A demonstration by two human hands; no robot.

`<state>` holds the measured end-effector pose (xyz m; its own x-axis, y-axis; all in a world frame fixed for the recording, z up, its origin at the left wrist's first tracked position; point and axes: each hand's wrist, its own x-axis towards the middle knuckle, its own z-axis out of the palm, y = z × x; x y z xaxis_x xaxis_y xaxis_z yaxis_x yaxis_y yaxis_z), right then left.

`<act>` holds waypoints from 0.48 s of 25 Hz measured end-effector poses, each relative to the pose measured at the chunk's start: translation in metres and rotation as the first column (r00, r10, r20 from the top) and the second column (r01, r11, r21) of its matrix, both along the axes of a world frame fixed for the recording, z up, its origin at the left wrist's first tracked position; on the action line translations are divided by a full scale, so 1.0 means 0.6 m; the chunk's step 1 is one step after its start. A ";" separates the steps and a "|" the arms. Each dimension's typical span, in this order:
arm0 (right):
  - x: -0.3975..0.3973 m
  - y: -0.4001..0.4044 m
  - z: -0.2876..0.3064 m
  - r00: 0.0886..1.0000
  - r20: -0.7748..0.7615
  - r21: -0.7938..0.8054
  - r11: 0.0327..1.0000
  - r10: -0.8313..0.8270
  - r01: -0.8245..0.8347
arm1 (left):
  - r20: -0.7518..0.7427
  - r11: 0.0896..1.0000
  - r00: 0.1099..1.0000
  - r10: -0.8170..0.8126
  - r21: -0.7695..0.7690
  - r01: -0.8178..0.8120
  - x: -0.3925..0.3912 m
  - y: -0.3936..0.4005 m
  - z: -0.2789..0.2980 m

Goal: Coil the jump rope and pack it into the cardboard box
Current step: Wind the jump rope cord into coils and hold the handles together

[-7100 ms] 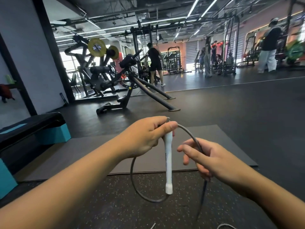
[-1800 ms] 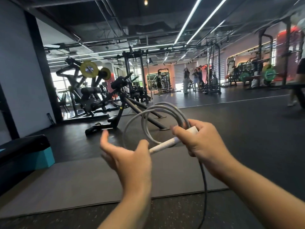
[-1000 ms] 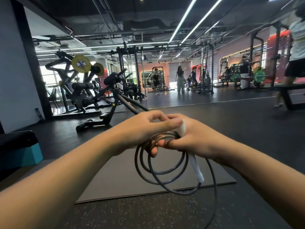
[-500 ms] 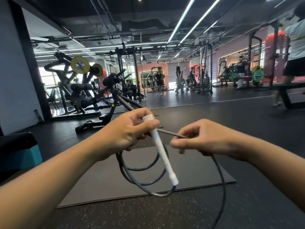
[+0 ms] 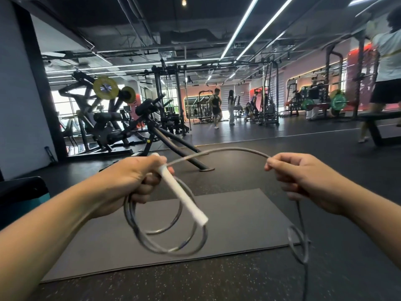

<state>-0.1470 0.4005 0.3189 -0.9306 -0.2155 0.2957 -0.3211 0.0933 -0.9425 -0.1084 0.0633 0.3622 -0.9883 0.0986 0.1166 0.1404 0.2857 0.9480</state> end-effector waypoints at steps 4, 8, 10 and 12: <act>-0.002 -0.068 -0.026 0.995 -0.023 -0.134 0.986 0.102 -0.104 | -0.144 0.770 0.982 0.121 0.638 -0.002 -0.023 0.040 -0.014; 0.013 -0.175 -0.041 0.974 -0.002 -0.445 0.872 0.225 -0.203 | -0.030 0.318 0.956 0.291 0.946 -0.067 -0.027 0.132 -0.021; 0.028 -0.225 -0.040 0.967 -0.090 -0.499 0.829 0.239 -0.251 | 0.047 0.188 0.959 0.280 0.977 -0.103 -0.026 0.169 -0.036; 0.039 -0.264 -0.031 0.976 -0.099 -0.581 0.785 0.193 -0.214 | 0.103 0.205 0.958 0.267 0.965 -0.161 -0.024 0.188 -0.060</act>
